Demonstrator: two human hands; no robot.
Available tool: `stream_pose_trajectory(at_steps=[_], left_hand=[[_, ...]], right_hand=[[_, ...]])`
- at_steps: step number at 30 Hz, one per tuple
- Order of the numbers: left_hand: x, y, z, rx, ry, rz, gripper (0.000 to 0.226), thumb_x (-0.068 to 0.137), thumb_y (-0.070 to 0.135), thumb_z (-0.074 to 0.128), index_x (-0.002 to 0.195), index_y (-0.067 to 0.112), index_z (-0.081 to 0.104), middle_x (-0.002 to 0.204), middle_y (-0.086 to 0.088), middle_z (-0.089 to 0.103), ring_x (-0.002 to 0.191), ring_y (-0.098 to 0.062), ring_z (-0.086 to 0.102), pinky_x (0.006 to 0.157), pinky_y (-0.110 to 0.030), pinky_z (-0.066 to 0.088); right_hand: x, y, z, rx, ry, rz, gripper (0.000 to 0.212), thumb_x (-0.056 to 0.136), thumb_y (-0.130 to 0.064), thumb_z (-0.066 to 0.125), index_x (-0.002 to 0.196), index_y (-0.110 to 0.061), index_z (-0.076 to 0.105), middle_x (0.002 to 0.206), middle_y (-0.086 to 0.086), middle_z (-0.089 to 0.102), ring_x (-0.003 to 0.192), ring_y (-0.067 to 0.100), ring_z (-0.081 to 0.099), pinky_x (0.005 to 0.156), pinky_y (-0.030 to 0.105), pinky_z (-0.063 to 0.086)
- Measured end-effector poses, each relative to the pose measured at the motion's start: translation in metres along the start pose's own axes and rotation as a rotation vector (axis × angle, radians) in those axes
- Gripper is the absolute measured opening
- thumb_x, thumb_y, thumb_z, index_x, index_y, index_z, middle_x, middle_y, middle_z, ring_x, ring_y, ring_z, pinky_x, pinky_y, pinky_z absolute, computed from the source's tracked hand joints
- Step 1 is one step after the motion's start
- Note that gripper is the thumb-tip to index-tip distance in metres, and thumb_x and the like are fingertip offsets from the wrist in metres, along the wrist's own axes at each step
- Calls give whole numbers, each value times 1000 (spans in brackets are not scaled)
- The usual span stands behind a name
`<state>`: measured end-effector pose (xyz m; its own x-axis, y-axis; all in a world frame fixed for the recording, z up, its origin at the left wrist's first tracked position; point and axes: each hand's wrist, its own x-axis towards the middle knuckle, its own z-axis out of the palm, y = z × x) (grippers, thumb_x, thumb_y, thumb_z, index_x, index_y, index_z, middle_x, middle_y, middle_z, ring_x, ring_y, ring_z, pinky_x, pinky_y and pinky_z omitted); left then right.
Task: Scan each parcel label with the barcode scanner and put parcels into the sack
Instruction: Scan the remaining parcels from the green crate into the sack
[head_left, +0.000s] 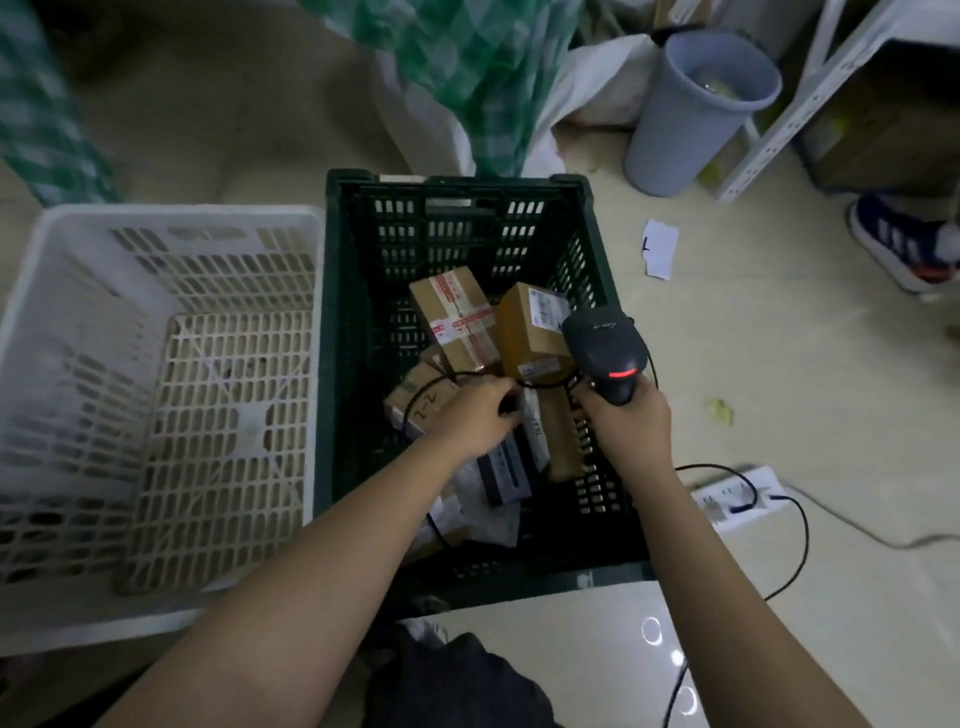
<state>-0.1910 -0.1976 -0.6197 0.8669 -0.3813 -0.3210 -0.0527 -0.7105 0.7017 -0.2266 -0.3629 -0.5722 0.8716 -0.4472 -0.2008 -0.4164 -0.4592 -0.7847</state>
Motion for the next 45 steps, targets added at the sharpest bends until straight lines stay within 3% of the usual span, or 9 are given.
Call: stream_pose_trajectory(at_steps=[5,10,19,23,26,30,34,40,45], left_hand=[[30,-3,41,196,-95,152,38,91,5,56,129,10,59,134,-11,51,124,-31,48,97,-40,45],[55,-4,65,712,-208,206,34,96,14,53,130,12,55,140,-11,37,128,-33,31,94,-37,38],[61,-27,71,964,-288,306,33,97,20,49,129,25,57,144,-7,33,135,-33,24,105,-40,26],[58,-30,62,625,-146,365,23,90,29,58,107,21,71,130,1,53,128,-28,38,100,-31,23],[47,-38,43,316,50,416,11,78,18,68,82,13,77,96,-7,71,94,-32,63,88,-37,42],[12,-27,-2,16,166,216,16,91,12,62,99,11,75,98,2,68,95,-16,60,85,-33,47],[-29,-10,-55,-244,365,69,13,88,24,67,83,34,73,84,22,65,88,-5,63,81,-28,50],[-93,-1,-147,-539,686,-45,22,83,19,73,74,38,70,74,21,69,73,-3,65,80,-29,51],[-152,-9,-190,-698,827,-133,10,87,17,69,91,25,72,79,14,69,77,-7,65,83,-28,52]], right_hand=[[4,13,2,20,7,36,17,78,-21,70,83,-5,64,77,12,70,76,28,65,65,35,49],[10,17,10,72,22,37,12,81,-16,70,83,-9,61,72,1,63,65,13,54,49,11,37],[15,31,29,205,3,162,23,66,-30,66,78,-11,63,71,12,68,69,27,65,61,35,48],[16,35,33,222,26,170,31,64,-33,66,77,-5,63,70,17,67,64,26,61,59,35,46],[13,32,33,237,43,167,25,67,-30,68,76,-8,62,70,16,68,63,23,59,60,35,46],[4,11,31,296,79,124,11,77,-17,71,74,-15,60,67,4,63,63,16,55,62,32,44],[-13,-25,32,338,68,44,10,80,-11,68,77,-14,60,65,-3,58,59,7,51,62,26,41],[-37,-100,48,422,-39,-34,11,79,-22,73,86,-18,66,79,1,69,75,19,64,72,37,52],[-67,-161,82,518,-135,9,18,76,-23,78,76,-23,60,82,2,66,81,21,62,81,46,53]])
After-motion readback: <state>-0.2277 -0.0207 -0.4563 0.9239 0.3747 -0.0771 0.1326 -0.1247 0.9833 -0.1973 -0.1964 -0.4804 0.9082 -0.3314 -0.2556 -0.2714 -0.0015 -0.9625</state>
